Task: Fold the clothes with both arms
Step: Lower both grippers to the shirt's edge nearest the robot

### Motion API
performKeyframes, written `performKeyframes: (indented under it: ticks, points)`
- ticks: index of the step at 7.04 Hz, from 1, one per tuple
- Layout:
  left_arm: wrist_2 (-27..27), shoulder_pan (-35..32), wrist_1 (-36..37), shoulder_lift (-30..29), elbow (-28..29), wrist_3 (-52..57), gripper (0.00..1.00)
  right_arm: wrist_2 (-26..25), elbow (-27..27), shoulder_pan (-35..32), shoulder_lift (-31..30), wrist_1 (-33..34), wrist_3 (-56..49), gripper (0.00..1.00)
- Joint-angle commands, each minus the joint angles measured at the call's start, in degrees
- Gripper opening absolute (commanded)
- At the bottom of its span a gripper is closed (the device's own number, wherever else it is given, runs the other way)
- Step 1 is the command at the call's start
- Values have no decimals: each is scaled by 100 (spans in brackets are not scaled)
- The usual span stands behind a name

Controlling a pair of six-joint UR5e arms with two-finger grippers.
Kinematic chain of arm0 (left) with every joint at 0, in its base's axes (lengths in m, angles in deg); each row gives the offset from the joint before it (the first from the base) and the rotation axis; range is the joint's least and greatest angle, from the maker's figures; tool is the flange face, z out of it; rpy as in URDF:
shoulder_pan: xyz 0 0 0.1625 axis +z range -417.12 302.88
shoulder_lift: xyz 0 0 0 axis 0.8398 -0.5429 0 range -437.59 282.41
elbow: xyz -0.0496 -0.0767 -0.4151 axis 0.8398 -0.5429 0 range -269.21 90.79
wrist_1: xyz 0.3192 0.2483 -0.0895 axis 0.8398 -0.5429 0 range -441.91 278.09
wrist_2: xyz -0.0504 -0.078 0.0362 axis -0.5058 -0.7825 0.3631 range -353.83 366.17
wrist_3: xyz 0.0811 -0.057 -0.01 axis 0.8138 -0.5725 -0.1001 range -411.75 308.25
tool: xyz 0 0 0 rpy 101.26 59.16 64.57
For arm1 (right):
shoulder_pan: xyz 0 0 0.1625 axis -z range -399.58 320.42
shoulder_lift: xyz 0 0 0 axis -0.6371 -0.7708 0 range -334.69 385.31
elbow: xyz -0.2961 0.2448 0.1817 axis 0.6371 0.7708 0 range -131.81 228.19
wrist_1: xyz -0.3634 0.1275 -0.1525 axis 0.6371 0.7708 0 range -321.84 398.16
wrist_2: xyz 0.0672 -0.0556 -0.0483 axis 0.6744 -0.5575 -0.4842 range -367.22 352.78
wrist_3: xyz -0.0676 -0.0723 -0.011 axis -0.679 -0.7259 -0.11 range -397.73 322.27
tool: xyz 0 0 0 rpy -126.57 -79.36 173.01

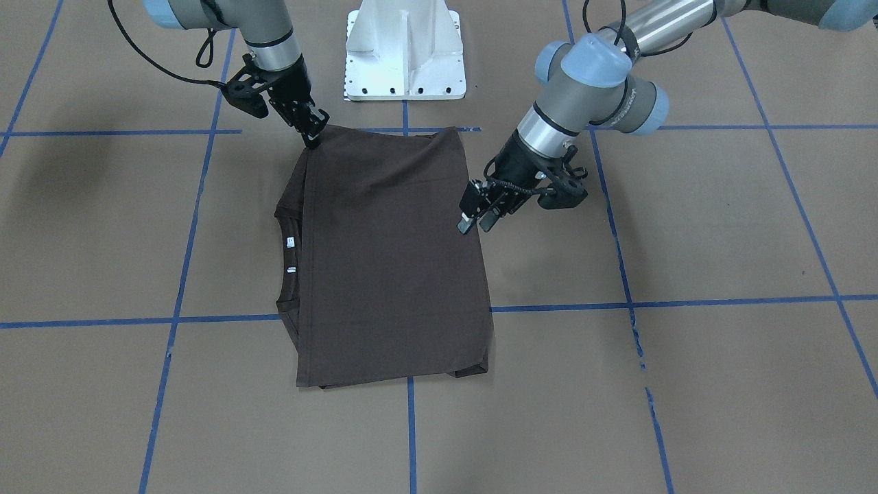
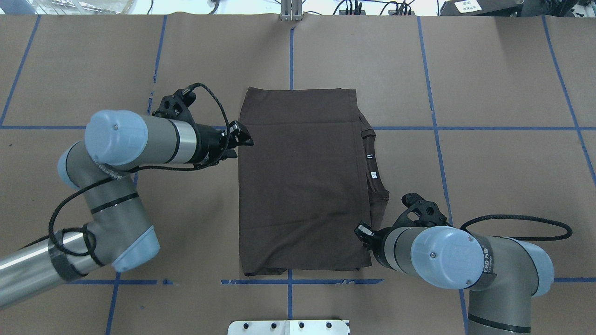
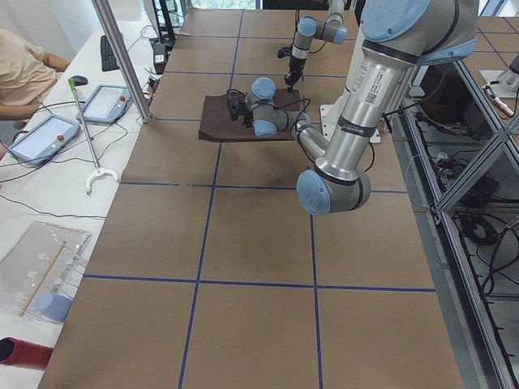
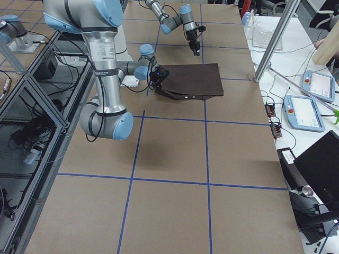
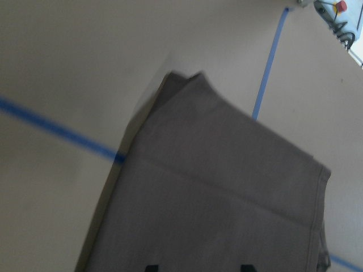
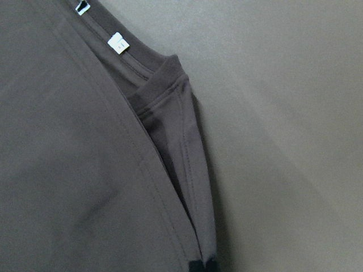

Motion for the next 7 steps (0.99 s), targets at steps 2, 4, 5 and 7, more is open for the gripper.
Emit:
performKeyframes:
  ticks: [2,4,5,7]
  points:
    - [787,1324,1187,641,-1142,-440,59,10,-82,22,-96,-9,23,0]
    - [806,1826,1246,676,-1171,-1018,59,10,-74,31,-79,-9,14,0]
    - [806,2020,1246,659,-1119,-1169,59,10,-56,39,-88,-9,14,0]
    - [815,2267,1246,641,-1031,-1170,55,19,-56,39,-79,-18,14,0]
